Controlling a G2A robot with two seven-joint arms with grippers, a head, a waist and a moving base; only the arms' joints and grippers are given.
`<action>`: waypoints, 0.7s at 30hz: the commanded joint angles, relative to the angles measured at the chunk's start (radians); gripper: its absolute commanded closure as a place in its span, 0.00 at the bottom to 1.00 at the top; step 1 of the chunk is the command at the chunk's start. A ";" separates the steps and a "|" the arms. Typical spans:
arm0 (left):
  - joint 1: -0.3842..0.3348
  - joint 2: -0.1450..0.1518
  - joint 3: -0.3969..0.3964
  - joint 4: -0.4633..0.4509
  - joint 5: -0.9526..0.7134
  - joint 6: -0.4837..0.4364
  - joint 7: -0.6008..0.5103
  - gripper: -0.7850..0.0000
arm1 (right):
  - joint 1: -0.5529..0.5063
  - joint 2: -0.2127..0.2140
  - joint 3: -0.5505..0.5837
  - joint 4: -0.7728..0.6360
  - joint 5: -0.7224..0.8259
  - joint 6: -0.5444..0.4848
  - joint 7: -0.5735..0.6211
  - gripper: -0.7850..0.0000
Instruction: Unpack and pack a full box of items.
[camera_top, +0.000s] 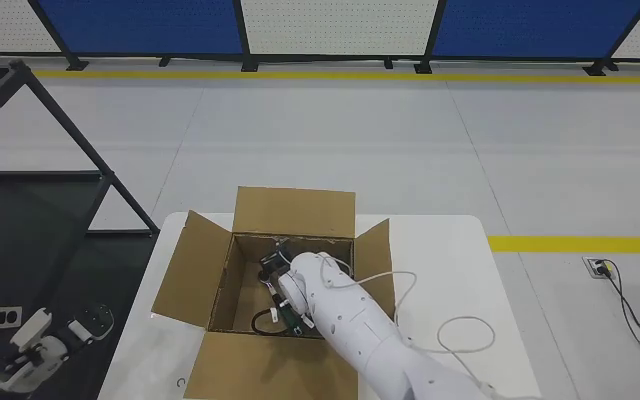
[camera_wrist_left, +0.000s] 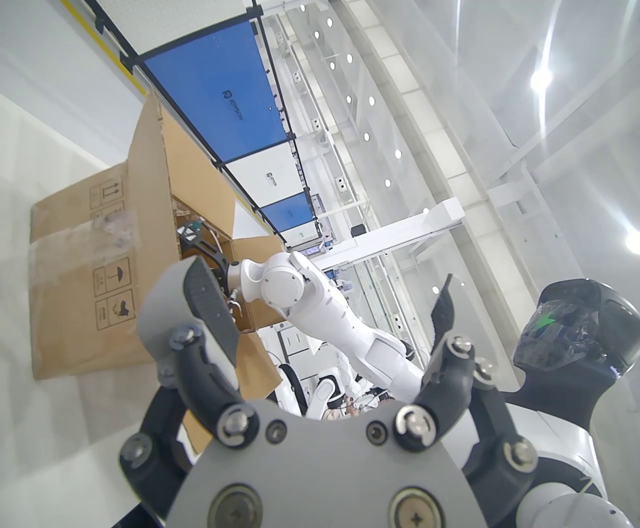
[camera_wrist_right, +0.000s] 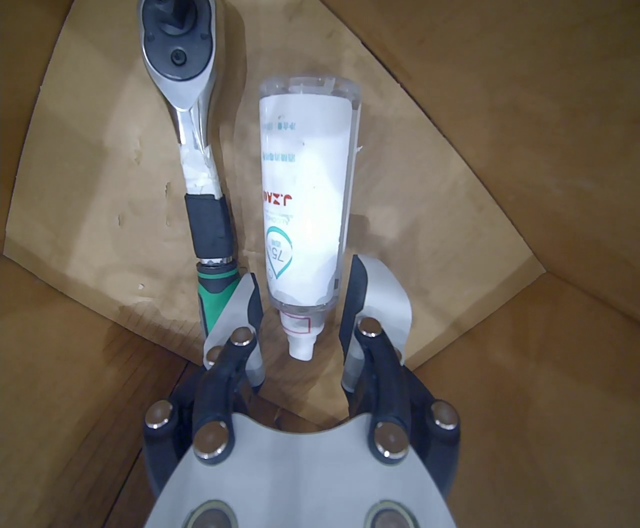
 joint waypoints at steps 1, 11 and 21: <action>0.001 0.000 0.001 -0.001 0.000 -0.001 0.001 0.00 | -0.001 -0.003 0.003 0.010 -0.002 -0.008 0.003 0.54; 0.006 0.002 0.003 -0.001 -0.001 -0.004 0.008 0.00 | -0.009 -0.011 0.021 0.043 -0.009 -0.030 0.004 0.61; 0.012 0.004 0.006 -0.005 0.001 -0.011 0.015 0.00 | 0.001 -0.007 0.047 0.053 -0.004 -0.032 -0.031 1.00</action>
